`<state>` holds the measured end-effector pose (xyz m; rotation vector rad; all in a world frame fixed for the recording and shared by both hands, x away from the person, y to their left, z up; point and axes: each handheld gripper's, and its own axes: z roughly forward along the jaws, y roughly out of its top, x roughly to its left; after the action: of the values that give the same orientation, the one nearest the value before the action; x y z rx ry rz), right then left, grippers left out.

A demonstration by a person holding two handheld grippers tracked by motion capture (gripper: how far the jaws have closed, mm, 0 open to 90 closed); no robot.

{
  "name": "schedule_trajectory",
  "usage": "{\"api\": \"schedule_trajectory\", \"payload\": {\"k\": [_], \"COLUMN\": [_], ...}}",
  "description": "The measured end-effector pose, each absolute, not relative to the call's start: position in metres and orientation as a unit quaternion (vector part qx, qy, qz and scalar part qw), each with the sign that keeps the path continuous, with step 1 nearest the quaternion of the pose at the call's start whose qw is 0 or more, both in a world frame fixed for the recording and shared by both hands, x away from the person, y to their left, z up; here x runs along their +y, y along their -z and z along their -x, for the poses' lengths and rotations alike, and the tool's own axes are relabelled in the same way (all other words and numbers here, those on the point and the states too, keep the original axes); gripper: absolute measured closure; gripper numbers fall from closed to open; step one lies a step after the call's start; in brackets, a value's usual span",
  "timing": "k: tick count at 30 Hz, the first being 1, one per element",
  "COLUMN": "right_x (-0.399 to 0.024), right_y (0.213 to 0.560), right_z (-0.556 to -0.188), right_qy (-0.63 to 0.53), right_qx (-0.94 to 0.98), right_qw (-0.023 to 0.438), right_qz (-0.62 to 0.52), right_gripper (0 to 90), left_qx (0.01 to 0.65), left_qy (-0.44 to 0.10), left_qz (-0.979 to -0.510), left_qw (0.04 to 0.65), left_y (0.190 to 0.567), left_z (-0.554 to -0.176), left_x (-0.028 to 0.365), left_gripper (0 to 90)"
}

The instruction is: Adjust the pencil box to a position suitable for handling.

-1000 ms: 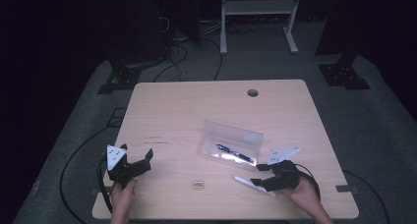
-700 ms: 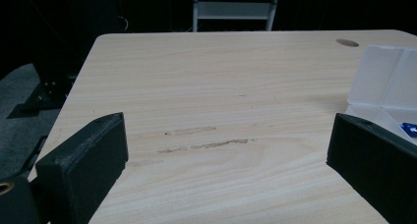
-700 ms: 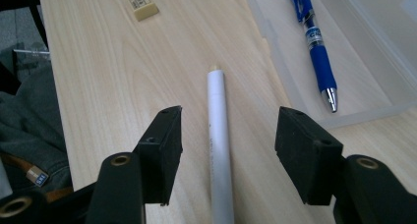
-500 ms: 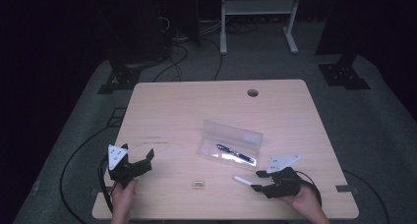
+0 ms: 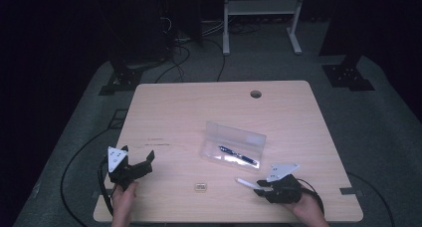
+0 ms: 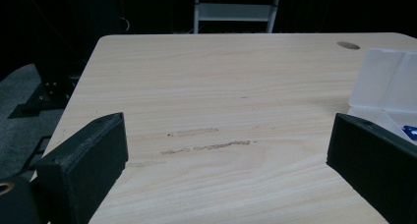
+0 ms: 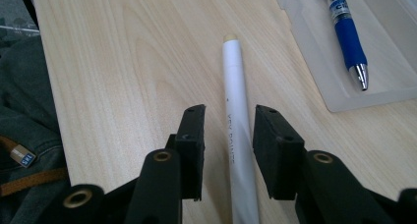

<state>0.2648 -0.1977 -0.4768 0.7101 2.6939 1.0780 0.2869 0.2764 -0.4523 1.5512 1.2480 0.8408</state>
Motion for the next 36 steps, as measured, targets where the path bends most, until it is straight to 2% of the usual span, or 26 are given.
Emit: {"api": "schedule_trajectory", "payload": {"k": [15,30,36], "right_x": [-0.1957,-0.195,-0.1971], "right_y": [0.483,0.4861,0.4866], "right_z": [-0.2641,-0.2619,-0.2636], "right_qy": [-0.338,-0.334,-0.341], "right_qx": [0.906,0.907,0.905], "right_qw": [0.099,0.11,0.095], "right_qz": [-0.234,-0.23,-0.236], "right_gripper": [77.1,77.9,78.3], "left_qx": [0.51,0.51,0.512], "left_qy": [-0.342,-0.341,-0.342], "left_qz": [-0.635,-0.634,-0.629], "left_qw": [0.47,0.472,0.474], "left_y": [0.4528,0.4525,0.4517], "left_z": [-0.287,-0.2868,-0.2855], "left_x": [0.2758,0.2757,0.2778], "left_gripper": [1.1,1.1,1.1]}}
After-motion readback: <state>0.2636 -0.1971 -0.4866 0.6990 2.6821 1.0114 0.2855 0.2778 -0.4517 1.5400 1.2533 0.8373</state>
